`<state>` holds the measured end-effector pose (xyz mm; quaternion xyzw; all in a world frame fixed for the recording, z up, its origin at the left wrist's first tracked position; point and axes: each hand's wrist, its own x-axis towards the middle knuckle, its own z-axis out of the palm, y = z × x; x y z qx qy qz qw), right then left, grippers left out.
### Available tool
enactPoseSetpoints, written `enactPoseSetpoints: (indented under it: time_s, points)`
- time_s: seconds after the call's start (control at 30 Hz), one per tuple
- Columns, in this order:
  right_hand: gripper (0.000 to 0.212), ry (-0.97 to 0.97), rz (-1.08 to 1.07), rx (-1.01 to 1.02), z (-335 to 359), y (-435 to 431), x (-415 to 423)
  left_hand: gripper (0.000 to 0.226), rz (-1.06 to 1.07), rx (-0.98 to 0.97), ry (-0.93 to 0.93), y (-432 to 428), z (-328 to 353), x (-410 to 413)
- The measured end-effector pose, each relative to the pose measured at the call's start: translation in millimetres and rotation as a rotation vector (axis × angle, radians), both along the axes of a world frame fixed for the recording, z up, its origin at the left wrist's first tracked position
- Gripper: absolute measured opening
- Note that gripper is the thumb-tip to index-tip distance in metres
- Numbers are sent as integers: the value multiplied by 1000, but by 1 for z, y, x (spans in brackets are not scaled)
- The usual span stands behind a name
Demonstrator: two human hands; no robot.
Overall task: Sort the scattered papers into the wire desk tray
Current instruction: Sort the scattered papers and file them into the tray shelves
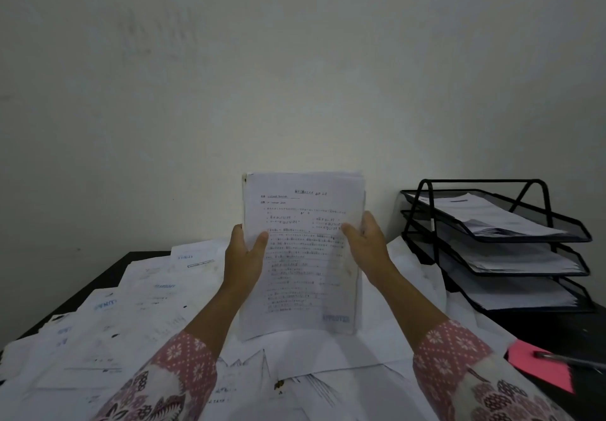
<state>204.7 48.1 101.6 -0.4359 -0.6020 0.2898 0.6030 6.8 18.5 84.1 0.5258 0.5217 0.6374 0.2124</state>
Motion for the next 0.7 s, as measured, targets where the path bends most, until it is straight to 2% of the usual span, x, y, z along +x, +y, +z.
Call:
enactPoseSetpoints:
  time_s: [0.1, 0.2, 0.37, 0.43, 0.5, 0.57, 0.63, 0.7]
  points:
    - [10, -50, -14, -27, -2, -2, 2, 18, -2, 1, 6, -2, 2, 6]
    - [8, -21, -83, 41, 3, -7, 12, 21, -16, 45, -7, -3, 8, 12]
    - [8, 7, -191, 105, 10, -18, 41, 52, -173, -82, 196, -2, 8, 28]
    - [7, 30, -212, 93, 12, -21, 53, 57, -203, -123, 242, 0, 5, 35]
    - [4, 38, -241, 42, 12, -26, 71, 56, -221, -145, 275, 2, 2, 48]
    - [13, 72, -239, -48, 9, -29, 87, 53, -256, -145, 299, 4, -2, 58]
    - [5, 116, -231, -169, -2, -33, 104, 52, -313, -172, 334, 6, -6, 72]
    - [28, 150, -241, -311, -17, -33, 122, 53, -377, -223, 356, 8, -12, 88]
